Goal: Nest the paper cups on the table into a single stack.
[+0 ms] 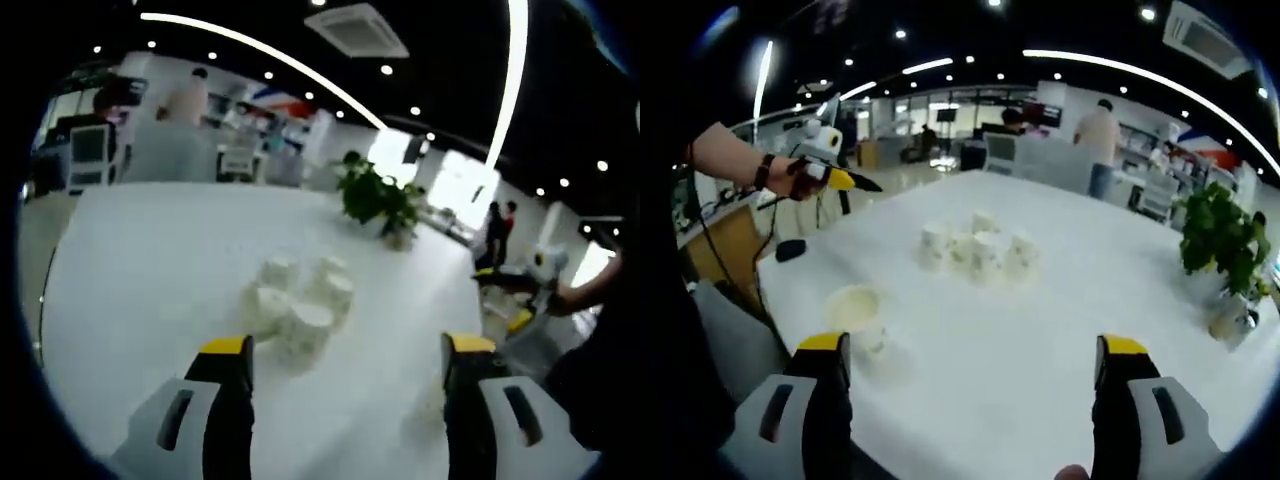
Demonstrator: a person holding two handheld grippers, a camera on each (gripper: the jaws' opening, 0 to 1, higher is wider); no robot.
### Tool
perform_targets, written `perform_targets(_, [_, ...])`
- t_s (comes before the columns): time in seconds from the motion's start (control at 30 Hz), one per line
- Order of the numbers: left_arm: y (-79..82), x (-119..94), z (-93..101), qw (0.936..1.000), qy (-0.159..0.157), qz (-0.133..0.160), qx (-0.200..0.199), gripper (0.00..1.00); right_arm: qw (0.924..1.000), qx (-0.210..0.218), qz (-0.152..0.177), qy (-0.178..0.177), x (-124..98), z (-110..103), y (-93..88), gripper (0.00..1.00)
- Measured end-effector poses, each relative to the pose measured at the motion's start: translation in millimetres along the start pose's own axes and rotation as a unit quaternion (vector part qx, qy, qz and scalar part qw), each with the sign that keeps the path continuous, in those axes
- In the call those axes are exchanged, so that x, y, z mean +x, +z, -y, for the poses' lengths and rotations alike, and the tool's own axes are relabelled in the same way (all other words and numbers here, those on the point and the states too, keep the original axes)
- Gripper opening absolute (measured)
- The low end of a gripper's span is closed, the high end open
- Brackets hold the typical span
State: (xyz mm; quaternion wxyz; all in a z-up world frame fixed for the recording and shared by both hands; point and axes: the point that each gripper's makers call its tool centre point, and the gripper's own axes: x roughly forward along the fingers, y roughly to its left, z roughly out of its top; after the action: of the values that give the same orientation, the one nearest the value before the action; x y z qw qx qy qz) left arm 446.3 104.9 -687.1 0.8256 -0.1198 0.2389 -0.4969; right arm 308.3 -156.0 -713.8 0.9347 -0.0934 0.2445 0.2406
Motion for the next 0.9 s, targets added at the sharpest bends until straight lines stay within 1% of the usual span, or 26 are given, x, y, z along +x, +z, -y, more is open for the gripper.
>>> perform_targets(0.03, [2.3, 1.2, 0.4, 0.9999, -0.006, 0.002, -0.012, 0.76, 1.0000, -0.001, 0.000, -0.001, -0.8, -1.2, -0.3, 1.00])
perform_targets(0.07, [4.2, 3.7, -2.2, 0.9998, -0.010, 0.002, -0.015, 0.77, 1.0000, -0.005, -0.003, -0.005, -1.9, -2.3, -2.2, 1.00])
perform_targets(0.13, [3.0, 8.8, -10.0, 0.9998, -0.008, -0.009, -0.015, 0.76, 0.9999, -0.007, -0.007, -0.008, -2.9, -4.5, -5.9, 1.00])
perform_targets(0.2, [2.7, 13.4, -14.9, 0.9997, -0.012, -0.012, -0.016, 0.77, 0.9999, -0.002, -0.011, -0.010, -3.1, -5.6, -10.1, 1.00])
perform_targets(0.23, [2.4, 15.9, -17.3, 0.9995, -0.014, -0.015, -0.022, 0.77, 0.9999, 0.001, -0.012, -0.011, -3.1, -5.9, -11.5, 1.00])
perform_targets(0.27, [0.9, 19.3, -19.3, 0.9990, -0.019, -0.026, -0.029, 0.78, 0.9998, 0.002, -0.013, -0.011, -3.2, -6.2, -11.9, 1.00])
perform_targets(0.37, [5.4, 28.0, -23.1, 0.9987, -0.031, -0.029, -0.028, 0.78, 0.9997, 0.004, -0.019, -0.016, -3.6, -5.9, -13.7, 0.99])
perform_targets(0.47, [6.1, 36.6, -30.7, 0.9985, -0.034, -0.036, -0.025, 0.78, 0.9995, 0.008, -0.022, -0.021, -4.0, -4.9, -14.2, 0.99])
perform_targets(0.57, [3.9, 45.9, -38.7, 0.9978, -0.041, -0.042, -0.031, 0.77, 0.9994, 0.012, -0.023, -0.025, -5.4, -5.9, -12.5, 0.99])
perform_targets(0.63, [-0.5, 52.9, -47.6, 0.9970, -0.042, -0.051, -0.040, 0.75, 0.9992, 0.010, -0.024, -0.030, -7.1, -6.8, -10.9, 0.99])
perform_targets(0.67, [0.1, 56.8, -51.6, 0.9960, -0.043, -0.048, -0.062, 0.74, 0.9992, 0.011, -0.023, -0.032, -8.1, -7.3, -9.7, 0.99])
perform_targets(0.7, [2.0, 59.3, -54.9, 0.9958, -0.045, -0.042, -0.068, 0.73, 0.9991, 0.012, -0.023, -0.033, -8.4, -7.7, -9.3, 0.99])
perform_targets(0.77, [1.5, 65.7, -65.6, 0.9957, -0.039, -0.043, -0.071, 0.71, 0.9990, 0.015, -0.026, -0.033, -8.4, -9.5, -9.7, 0.98])
perform_targets(0.8, [-0.6, 68.7, -72.0, 0.9954, -0.025, -0.048, -0.080, 0.69, 0.9990, 0.019, -0.029, -0.029, -7.8, -11.7, -11.2, 0.98])
perform_targets(0.83, [-0.5, 73.0, -74.5, 0.9958, -0.016, -0.047, -0.078, 0.66, 0.9990, 0.019, -0.030, -0.029, -7.3, -12.7, -11.5, 0.98])
perform_targets(0.87, [-1.4, 75.4, -74.0, 0.9956, -0.023, -0.053, -0.074, 0.63, 0.9990, 0.017, -0.031, -0.028, -6.8, -14.6, -12.1, 0.98])
perform_targets(0.9, [-1.2, 76.6, -75.3, 0.9958, -0.024, -0.052, -0.072, 0.61, 0.9990, 0.016, -0.032, -0.028, -6.6, -15.2, -12.3, 0.98])
